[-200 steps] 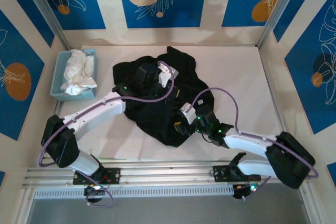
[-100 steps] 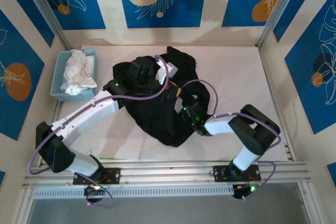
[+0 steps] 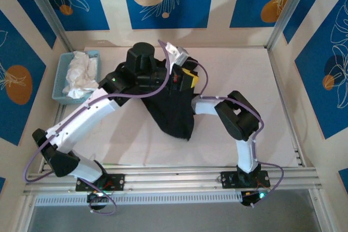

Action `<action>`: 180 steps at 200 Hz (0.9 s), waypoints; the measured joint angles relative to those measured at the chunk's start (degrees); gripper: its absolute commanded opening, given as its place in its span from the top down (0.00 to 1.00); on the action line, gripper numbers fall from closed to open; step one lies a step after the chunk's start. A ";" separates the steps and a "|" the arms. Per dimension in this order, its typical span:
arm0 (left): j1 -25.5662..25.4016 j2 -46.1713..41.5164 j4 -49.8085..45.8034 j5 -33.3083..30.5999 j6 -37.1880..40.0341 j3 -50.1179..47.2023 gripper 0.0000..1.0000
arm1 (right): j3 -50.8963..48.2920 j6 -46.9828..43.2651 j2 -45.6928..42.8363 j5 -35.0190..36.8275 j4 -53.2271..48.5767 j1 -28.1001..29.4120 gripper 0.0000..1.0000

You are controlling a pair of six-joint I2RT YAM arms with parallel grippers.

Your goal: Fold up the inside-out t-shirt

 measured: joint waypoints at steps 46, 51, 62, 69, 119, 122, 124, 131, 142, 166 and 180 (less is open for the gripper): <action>-0.15 0.57 -4.28 0.79 1.57 9.38 1.00 | 9.86 6.21 3.52 0.22 -13.57 -2.34 0.02; -0.15 0.72 -4.85 0.76 1.90 10.62 1.00 | 10.64 6.54 3.87 0.24 -14.91 -2.54 0.02; -0.15 1.07 -6.25 0.66 2.97 13.33 1.00 | 12.63 7.26 4.83 0.20 -17.99 -2.91 0.01; -0.15 1.29 -7.34 0.39 3.67 15.23 1.00 | 13.73 7.58 5.38 0.20 -19.78 -3.02 0.01; 0.15 1.68 -12.46 -3.23 8.26 26.64 1.00 | 21.42 9.09 9.35 -0.20 -32.00 -3.32 0.02; 0.24 1.64 -12.61 -3.54 8.61 26.99 1.00 | 21.73 9.11 9.53 -0.24 -32.54 -3.39 0.02; 0.35 1.57 -12.70 -3.74 8.72 27.17 1.00 | 21.90 9.11 9.60 -0.35 -32.89 -3.43 0.03; 0.79 1.31 -12.92 -4.59 9.14 27.41 1.00 | 22.43 9.33 9.94 -0.85 -34.16 -3.61 0.07; 1.62 0.87 -13.51 -6.21 9.64 27.41 1.00 | 22.58 9.66 10.29 -1.66 -35.63 -4.00 0.22; 3.89 -1.20 -13.31 -12.07 10.67 24.20 1.00 | 22.60 9.53 10.84 -4.74 -38.60 -5.40 0.77; 5.51 -3.15 -12.46 -16.24 10.67 20.37 1.00 | 22.62 9.49 10.80 -6.78 -39.28 -6.29 1.00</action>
